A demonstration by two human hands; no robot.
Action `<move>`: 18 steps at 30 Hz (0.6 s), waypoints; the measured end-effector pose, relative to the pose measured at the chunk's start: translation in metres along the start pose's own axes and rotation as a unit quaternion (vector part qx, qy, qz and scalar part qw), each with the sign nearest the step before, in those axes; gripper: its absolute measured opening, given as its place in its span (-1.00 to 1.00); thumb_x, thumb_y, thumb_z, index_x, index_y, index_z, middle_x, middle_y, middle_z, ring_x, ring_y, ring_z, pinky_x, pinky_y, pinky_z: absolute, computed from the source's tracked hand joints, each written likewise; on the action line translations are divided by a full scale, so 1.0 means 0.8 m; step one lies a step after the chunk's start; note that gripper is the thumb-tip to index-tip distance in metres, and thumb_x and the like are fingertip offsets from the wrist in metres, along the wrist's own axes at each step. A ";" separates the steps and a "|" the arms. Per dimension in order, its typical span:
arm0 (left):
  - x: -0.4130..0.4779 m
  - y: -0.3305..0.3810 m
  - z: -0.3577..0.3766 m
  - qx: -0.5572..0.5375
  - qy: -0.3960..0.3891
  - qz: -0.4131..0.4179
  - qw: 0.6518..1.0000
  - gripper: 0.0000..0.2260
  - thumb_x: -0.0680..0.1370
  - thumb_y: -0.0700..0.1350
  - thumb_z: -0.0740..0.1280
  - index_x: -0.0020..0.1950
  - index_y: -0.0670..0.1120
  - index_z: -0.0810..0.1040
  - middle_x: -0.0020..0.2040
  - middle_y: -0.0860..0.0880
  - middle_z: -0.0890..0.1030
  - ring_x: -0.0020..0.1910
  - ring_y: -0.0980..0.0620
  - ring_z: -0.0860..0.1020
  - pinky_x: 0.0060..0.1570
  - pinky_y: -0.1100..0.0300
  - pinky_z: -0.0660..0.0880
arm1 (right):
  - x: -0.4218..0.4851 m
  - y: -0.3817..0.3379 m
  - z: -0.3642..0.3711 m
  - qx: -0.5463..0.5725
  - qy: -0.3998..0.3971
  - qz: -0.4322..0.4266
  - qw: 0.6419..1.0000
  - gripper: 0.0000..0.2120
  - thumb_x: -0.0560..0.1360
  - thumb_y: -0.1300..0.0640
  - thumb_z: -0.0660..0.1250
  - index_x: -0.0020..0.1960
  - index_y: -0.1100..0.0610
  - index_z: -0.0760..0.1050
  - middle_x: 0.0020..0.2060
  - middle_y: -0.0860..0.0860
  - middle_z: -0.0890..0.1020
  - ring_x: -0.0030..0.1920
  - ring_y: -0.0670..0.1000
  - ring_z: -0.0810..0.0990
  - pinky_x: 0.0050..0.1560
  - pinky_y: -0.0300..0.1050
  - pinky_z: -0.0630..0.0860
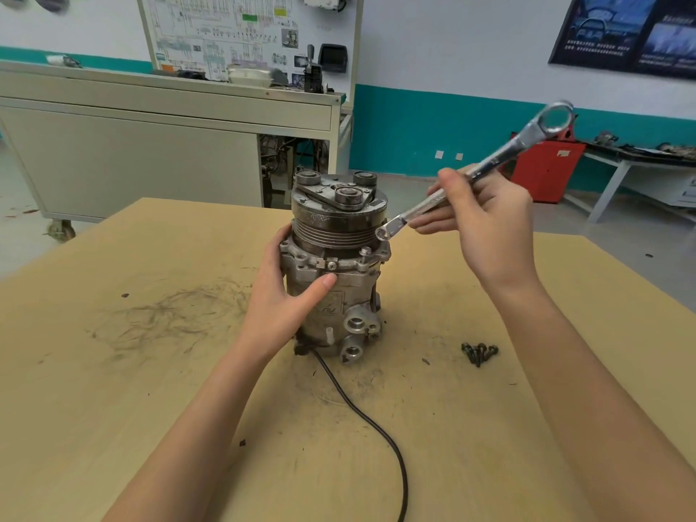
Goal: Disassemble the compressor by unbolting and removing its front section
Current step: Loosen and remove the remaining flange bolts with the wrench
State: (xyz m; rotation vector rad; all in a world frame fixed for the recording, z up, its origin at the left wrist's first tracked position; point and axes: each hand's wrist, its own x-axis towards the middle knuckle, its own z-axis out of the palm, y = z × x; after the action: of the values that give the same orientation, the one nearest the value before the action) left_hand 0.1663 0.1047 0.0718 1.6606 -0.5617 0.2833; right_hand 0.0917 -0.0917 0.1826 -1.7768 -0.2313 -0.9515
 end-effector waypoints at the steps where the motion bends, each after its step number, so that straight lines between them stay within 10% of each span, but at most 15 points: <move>1: 0.000 0.000 0.000 0.001 0.000 0.002 1.000 -0.19 0.30 0.31 0.40 0.47 0.21 0.16 0.33 0.28 0.38 0.33 0.32 0.37 0.26 0.34 0.34 | -0.004 -0.008 0.005 -0.045 -0.010 -0.054 0.997 -0.82 0.56 0.15 0.25 -0.21 0.11 0.50 -0.42 -0.06 0.63 -0.39 -0.06 0.67 -0.37 -0.21 0.60; 7: 0.000 -0.002 0.000 -0.006 0.004 0.016 1.000 -0.21 0.32 0.30 0.42 0.47 0.19 0.18 0.31 0.36 0.37 0.30 0.35 0.39 0.27 0.33 0.36 | -0.023 -0.031 0.031 -0.242 -0.059 -0.264 0.932 -0.74 0.52 0.13 0.28 -0.15 0.33 0.57 -0.41 0.14 0.62 -0.43 0.09 0.62 -0.42 0.05 0.57; 18: 0.002 -0.004 0.005 -0.036 0.003 0.016 0.999 -0.29 0.32 0.14 0.41 0.42 0.17 0.21 0.23 0.22 0.54 0.19 0.37 0.48 0.04 0.55 0.39 | -0.070 -0.032 0.079 -0.518 -0.025 -0.436 0.735 -0.87 0.44 0.29 0.32 -0.26 0.16 0.56 -0.44 0.02 0.50 -0.50 -0.04 0.47 -0.55 -0.22 0.30</move>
State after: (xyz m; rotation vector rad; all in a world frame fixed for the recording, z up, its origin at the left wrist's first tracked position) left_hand 0.1686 0.1007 0.0688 1.5817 -0.5870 0.2881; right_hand 0.0710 -0.0107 0.1535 -2.7933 -0.7165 -1.9660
